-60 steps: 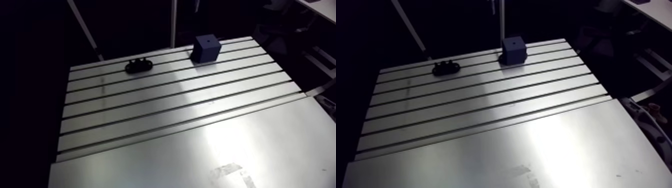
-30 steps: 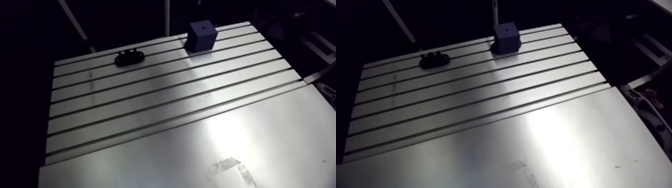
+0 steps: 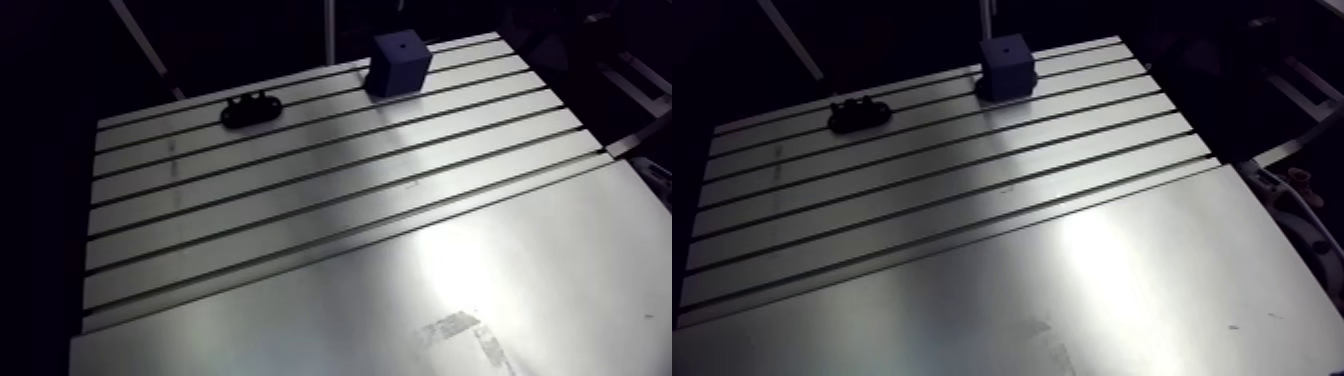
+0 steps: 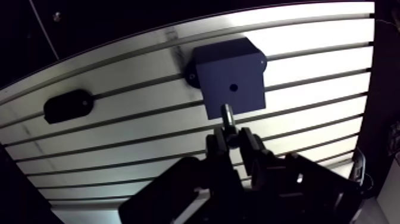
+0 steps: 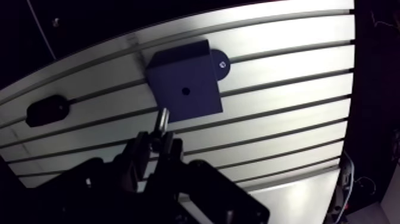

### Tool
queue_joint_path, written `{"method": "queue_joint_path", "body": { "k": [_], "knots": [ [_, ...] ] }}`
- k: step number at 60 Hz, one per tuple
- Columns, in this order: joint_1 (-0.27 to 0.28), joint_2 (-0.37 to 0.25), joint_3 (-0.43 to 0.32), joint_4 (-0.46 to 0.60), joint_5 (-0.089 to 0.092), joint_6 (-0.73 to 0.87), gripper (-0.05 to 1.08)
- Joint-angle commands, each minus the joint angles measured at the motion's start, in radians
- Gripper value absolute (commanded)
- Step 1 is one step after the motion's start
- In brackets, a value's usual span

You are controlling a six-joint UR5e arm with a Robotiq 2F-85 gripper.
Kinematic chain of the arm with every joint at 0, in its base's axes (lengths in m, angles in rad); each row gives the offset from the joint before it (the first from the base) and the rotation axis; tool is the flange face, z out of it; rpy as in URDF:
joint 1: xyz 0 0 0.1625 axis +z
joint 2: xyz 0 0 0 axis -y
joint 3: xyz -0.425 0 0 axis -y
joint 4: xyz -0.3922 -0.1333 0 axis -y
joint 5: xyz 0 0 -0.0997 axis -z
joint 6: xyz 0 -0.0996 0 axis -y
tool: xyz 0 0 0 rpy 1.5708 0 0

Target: Pick up the M10 bolt and insert it into the hole until fully seated.

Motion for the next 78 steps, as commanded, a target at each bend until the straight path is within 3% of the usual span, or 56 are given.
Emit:
{"method": "queue_joint_path", "body": {
  "k": [1,33,78],
  "knots": [
    [-0.012,0.005,0.006,-0.007,0.001,-0.002,1.08],
    [-0.021,0.043,0.007,-0.022,0.000,-0.022,1.08],
    [-0.024,0.045,0.027,-0.019,-0.003,-0.022,1.08]
  ]
}}
